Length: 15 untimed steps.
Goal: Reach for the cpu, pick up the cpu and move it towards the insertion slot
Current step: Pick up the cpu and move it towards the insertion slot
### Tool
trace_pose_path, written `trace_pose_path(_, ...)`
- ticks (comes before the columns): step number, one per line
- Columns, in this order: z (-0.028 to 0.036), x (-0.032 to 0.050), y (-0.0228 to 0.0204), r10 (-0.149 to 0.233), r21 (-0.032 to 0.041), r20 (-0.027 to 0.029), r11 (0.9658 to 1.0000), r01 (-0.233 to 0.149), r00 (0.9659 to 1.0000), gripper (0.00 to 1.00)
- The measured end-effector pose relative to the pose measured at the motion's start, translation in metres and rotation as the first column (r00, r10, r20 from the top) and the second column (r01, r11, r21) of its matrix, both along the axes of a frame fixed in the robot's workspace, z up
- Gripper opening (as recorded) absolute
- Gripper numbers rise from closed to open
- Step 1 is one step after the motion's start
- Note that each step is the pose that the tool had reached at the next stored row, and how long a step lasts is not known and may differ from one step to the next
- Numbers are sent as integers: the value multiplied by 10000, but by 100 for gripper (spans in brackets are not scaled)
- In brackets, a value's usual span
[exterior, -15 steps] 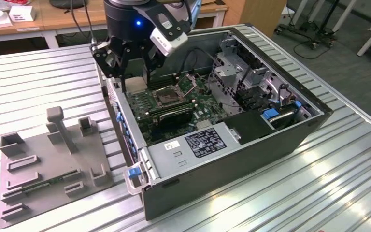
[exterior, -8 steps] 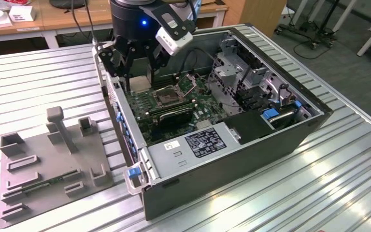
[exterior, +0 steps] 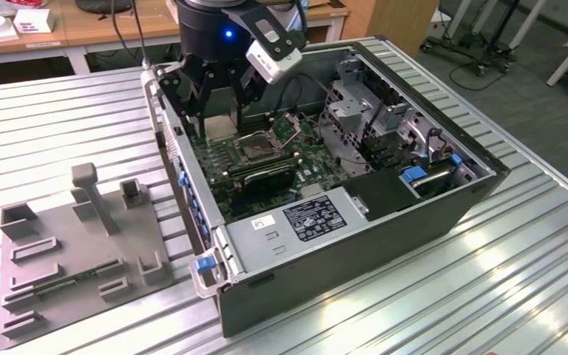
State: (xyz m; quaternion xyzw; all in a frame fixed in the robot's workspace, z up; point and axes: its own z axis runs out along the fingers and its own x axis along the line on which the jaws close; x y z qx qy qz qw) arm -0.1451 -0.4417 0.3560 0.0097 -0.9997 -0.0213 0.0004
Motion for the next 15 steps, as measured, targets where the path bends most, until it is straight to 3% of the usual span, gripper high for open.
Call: trace_pose_path(15, -2, 130, 0, 1, -1, -1, 10000, -1, 10000, 54)
